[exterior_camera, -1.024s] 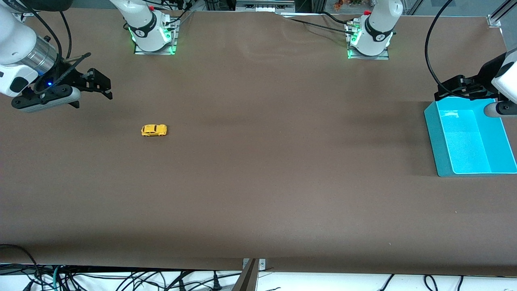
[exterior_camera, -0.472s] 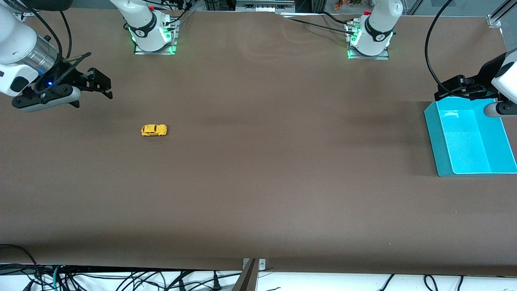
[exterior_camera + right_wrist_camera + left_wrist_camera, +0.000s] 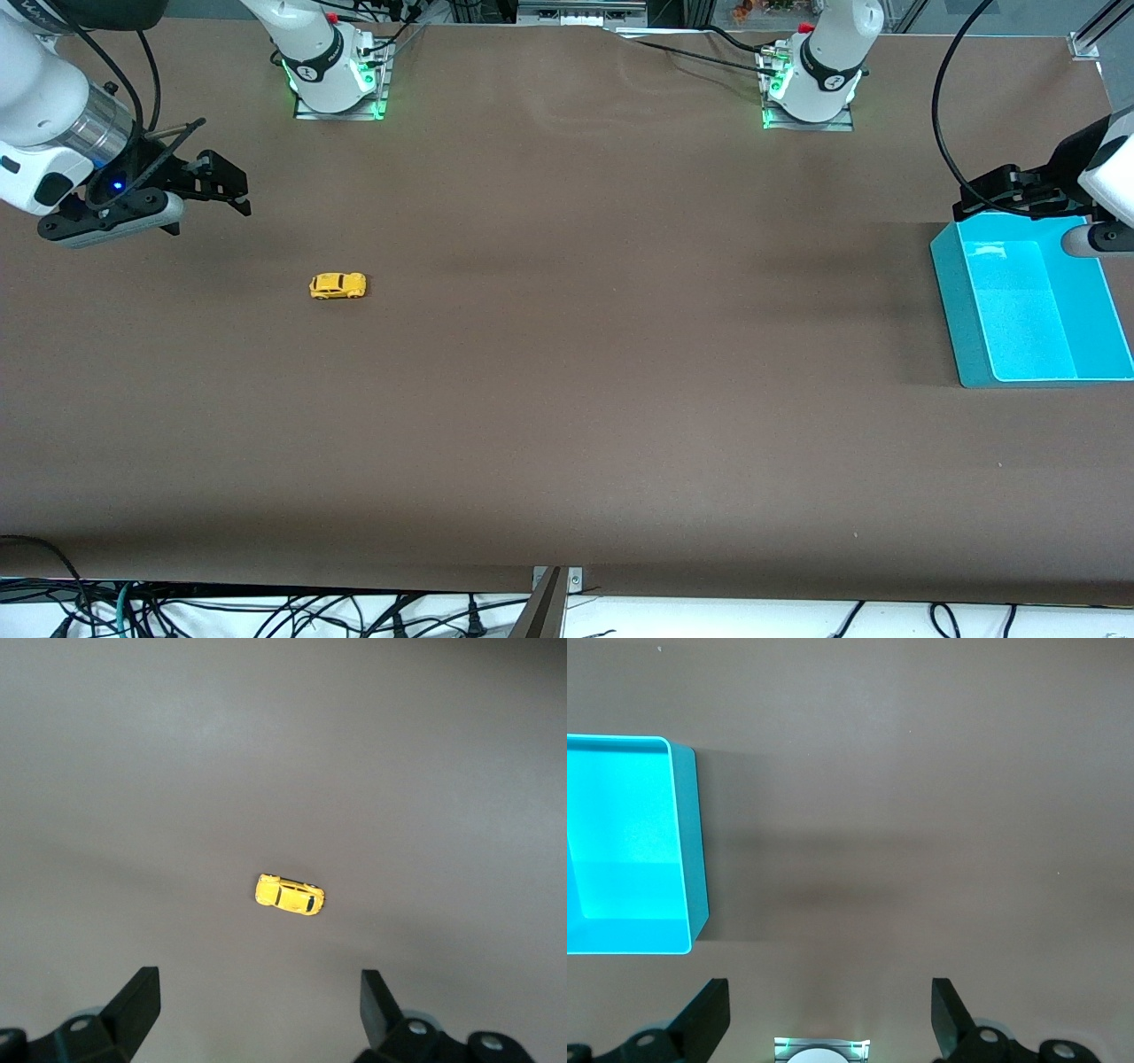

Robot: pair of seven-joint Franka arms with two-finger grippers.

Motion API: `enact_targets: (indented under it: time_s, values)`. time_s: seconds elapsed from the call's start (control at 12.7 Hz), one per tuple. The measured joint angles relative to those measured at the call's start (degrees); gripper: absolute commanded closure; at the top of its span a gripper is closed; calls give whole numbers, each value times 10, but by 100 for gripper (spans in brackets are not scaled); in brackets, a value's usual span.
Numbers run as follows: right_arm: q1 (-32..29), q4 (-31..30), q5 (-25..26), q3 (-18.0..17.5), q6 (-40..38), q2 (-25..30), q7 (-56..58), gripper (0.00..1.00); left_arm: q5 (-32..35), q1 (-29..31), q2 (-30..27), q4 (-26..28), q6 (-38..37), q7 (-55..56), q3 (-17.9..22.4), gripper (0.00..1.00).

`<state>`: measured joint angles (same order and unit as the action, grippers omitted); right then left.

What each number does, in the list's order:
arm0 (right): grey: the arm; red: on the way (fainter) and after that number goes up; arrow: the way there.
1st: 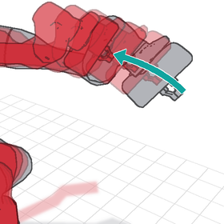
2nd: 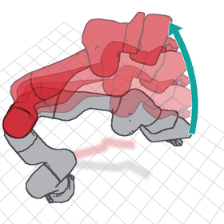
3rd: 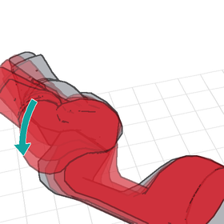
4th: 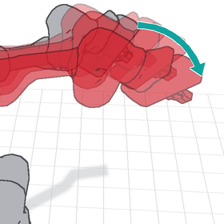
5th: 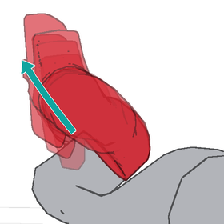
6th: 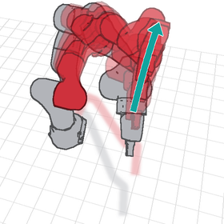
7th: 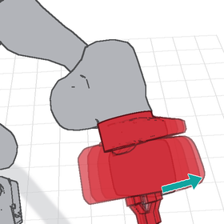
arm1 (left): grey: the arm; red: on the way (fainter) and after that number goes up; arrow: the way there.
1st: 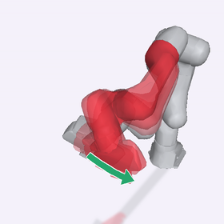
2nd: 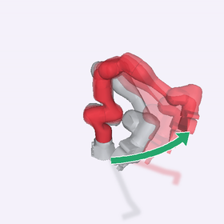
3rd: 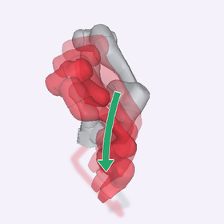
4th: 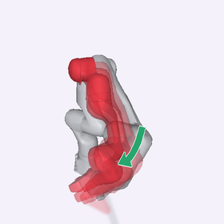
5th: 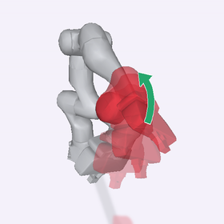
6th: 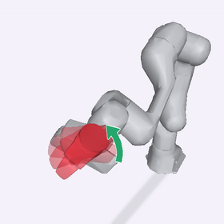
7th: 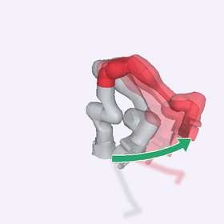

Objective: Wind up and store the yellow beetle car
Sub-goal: 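Reach the right gripper down over the yellow beetle car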

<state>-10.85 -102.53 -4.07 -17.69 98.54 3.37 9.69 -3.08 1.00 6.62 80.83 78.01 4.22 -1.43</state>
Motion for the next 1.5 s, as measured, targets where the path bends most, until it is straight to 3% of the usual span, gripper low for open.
enact_targets:
  time_s: [0.71, 1.1, 1.5]
  values:
    - [0, -152, 3, 0, 126, -5, 10, 0, 0, 0, 0, 0, 0, 0, 0, 0]
    - [1, -250, 4, -4, 238, -14, 237, 0, 0, 0, 0, 0, 0, 0, 0, 0]
    - [2, -319, 4, -13, 354, -44, 545, 0, 0, 0, 0, 0, 0, 0, 0, 0]
